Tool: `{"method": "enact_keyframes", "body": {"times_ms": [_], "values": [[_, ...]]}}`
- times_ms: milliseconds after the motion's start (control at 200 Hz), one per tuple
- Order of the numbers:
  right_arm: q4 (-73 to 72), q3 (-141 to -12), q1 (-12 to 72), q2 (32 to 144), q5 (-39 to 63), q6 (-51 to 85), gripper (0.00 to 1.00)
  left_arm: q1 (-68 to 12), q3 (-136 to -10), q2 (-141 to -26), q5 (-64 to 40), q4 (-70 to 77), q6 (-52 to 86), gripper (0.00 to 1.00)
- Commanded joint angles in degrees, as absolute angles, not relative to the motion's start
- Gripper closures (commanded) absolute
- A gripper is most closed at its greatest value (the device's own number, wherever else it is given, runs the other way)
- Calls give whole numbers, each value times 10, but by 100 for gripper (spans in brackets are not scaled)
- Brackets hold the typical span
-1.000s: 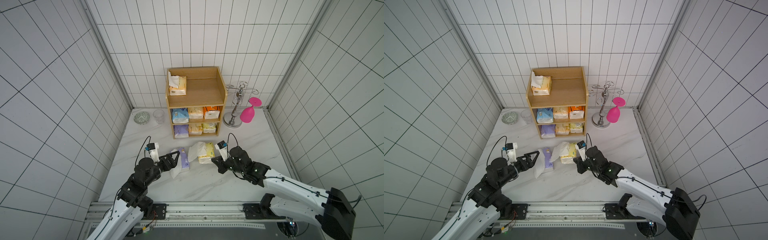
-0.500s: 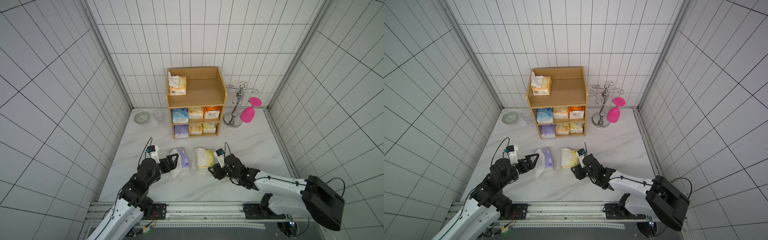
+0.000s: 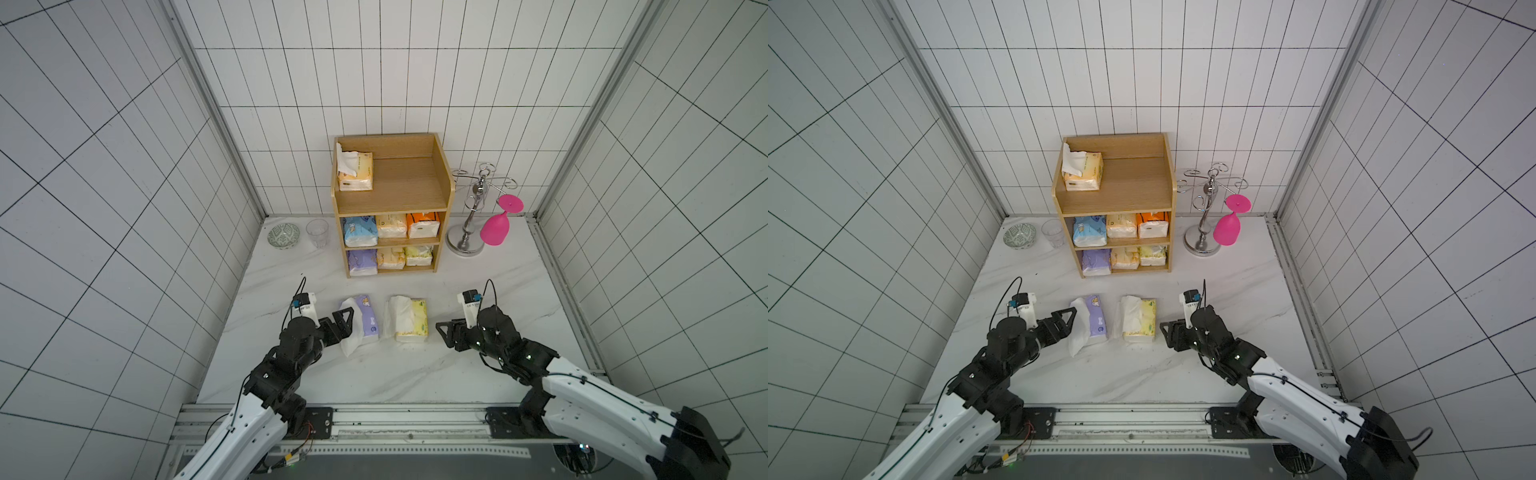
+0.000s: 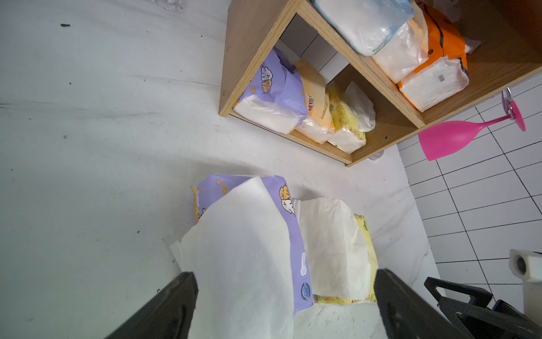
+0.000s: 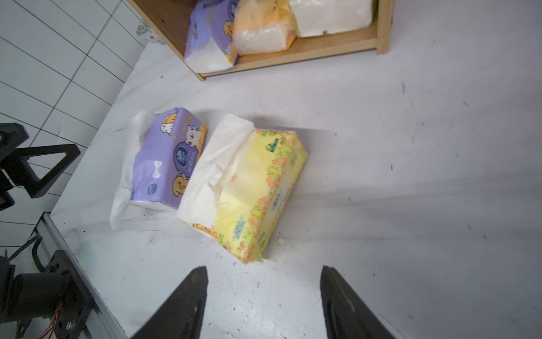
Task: Remove the tissue boxes from the shelf
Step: Place the box of tissues at the center of the board.
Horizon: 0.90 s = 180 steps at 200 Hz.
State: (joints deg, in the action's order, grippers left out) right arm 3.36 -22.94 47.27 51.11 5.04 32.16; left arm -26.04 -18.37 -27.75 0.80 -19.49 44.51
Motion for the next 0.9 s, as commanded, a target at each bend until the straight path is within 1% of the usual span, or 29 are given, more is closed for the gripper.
{"method": "enact_keyframes", "body": {"times_ms": [0, 145, 245, 410, 630, 760, 895], "values": [[59, -263, 451, 566, 112, 352, 34, -248, -168, -292, -15, -134, 450, 2], [32, -295, 450, 658, 112, 365, 34, -233, -166, -306, -27, -134, 444, 2], [-6, -312, 450, 718, 138, 369, 35, -226, -158, -301, -25, -148, 450, 2], [-88, -330, 452, 798, 165, 385, 35, -223, -126, -288, -39, -130, 460, 2], [-101, -381, 492, 880, 164, 371, 37, -222, -115, -310, -50, -92, 454, 2], [-98, -396, 504, 904, 151, 371, 39, -221, -125, -346, -54, -72, 448, 2], [-61, -389, 501, 869, 101, 369, 39, -220, -138, -371, -49, -68, 440, 2]]}}
